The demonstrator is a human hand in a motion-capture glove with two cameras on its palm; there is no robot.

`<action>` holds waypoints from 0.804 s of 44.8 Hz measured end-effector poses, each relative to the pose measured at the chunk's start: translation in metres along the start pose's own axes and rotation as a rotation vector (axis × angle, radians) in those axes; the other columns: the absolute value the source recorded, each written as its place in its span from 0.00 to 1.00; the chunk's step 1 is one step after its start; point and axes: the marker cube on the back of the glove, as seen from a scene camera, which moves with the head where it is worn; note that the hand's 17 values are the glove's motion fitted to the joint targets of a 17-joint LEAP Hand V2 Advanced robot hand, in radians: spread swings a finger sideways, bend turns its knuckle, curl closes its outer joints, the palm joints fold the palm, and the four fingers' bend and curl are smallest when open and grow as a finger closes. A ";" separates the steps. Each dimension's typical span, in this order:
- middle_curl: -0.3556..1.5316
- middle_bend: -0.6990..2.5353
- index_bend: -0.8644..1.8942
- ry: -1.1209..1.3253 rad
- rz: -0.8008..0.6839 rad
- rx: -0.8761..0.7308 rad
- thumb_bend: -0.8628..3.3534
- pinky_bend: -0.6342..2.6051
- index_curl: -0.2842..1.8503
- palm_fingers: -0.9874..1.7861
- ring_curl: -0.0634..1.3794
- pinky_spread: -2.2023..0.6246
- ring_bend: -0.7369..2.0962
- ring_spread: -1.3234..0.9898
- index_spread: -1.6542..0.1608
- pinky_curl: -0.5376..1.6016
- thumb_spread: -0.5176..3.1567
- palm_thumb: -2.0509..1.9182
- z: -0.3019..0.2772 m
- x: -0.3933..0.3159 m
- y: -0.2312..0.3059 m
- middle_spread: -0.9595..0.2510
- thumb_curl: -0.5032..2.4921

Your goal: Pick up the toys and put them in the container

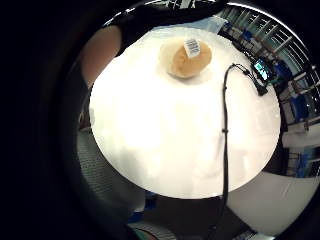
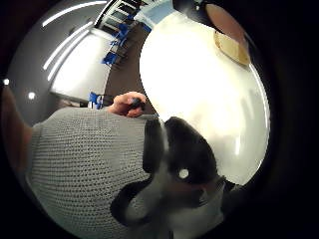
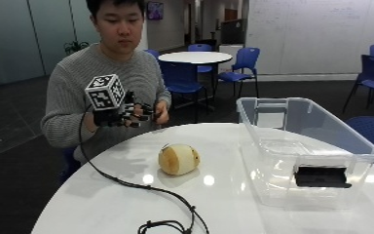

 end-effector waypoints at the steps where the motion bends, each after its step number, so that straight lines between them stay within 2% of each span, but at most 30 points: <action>1: 0.27 0.27 0.40 0.007 0.000 -0.003 0.20 0.33 0.24 0.39 0.13 0.78 0.34 0.49 0.71 0.35 0.50 0.51 -0.001 0.001 -0.005 0.62 0.21; 8: 0.29 0.27 0.40 0.087 0.002 0.007 0.20 0.34 0.25 0.38 0.14 0.78 0.34 0.48 0.70 0.37 0.52 0.51 -0.024 0.022 -0.068 0.62 0.22; 18: 0.30 0.26 0.38 0.172 0.098 0.003 0.20 0.36 0.26 0.37 0.17 0.78 0.35 0.48 0.70 0.38 0.53 0.51 -0.063 0.077 -0.176 0.62 0.23; 25: 0.31 0.27 0.38 0.170 0.115 -0.038 0.20 0.37 0.27 0.36 0.18 0.78 0.36 0.48 0.70 0.39 0.53 0.51 -0.045 0.089 -0.187 0.62 0.23; 36: 0.31 0.27 0.37 0.169 0.219 -0.281 0.20 0.41 0.28 0.36 0.20 0.78 0.37 0.48 0.70 0.41 0.53 0.53 0.068 0.113 -0.165 0.62 0.25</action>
